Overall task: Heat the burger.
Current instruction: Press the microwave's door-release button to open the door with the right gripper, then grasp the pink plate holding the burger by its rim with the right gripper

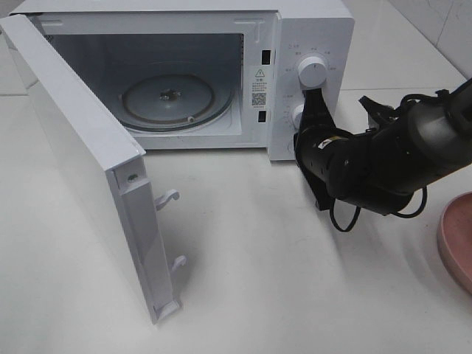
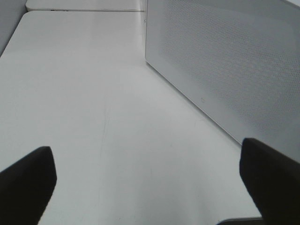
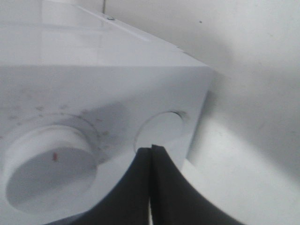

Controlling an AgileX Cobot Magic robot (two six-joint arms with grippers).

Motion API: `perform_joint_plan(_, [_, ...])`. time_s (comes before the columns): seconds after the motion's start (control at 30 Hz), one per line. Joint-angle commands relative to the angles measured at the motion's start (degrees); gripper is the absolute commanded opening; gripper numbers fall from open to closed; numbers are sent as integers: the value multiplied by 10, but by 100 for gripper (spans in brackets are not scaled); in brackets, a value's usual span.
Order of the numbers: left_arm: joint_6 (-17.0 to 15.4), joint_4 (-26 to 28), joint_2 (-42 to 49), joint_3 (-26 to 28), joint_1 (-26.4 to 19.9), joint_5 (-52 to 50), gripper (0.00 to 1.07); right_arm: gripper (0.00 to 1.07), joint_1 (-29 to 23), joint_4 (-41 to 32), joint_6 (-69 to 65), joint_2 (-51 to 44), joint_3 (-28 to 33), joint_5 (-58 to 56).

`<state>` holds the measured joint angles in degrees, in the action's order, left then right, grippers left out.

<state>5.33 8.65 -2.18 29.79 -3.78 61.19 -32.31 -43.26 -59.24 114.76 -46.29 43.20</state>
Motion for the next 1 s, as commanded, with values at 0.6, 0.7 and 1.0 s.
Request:
perform_joint_plan(0.6, [2, 5, 0, -2, -2, 1, 100, 2, 11, 152, 312, -154, 33, -286])
perform_joint_plan(0.7, [2, 5, 0, -2, -2, 1, 100, 3, 21, 214, 335, -172, 33, -352])
perform_joint_plan(1.0, [2, 5, 0, -2, -2, 1, 100, 5, 36, 379, 424, -238, 33, -536])
